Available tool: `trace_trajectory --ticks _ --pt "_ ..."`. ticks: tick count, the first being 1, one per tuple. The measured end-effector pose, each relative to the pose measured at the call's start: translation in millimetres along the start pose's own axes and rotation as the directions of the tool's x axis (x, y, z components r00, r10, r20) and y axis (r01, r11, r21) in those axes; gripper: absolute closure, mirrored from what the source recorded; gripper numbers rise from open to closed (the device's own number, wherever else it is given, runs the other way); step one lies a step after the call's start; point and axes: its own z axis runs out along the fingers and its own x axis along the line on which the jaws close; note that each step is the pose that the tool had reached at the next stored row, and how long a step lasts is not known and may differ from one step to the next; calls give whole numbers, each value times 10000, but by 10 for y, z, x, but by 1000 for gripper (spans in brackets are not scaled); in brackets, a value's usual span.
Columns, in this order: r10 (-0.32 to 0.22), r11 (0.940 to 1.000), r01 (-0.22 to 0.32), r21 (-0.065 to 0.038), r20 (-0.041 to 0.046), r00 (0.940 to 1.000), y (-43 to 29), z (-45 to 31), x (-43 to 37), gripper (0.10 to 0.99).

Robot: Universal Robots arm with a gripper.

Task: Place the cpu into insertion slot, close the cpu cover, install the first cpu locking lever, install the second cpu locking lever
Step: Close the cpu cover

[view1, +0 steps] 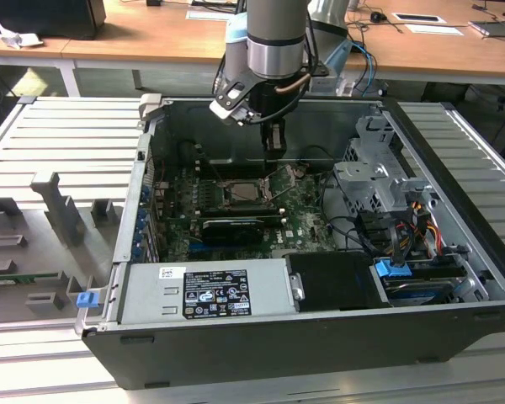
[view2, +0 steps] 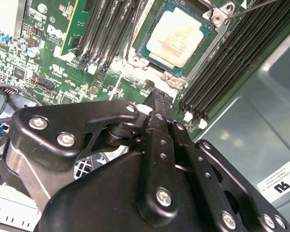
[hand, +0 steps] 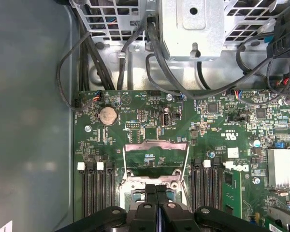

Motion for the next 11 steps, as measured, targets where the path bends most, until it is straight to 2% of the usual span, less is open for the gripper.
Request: trace_trajectory --ticks 11 --pt "0 10000 0 0 9 10000 51 4 6 980"
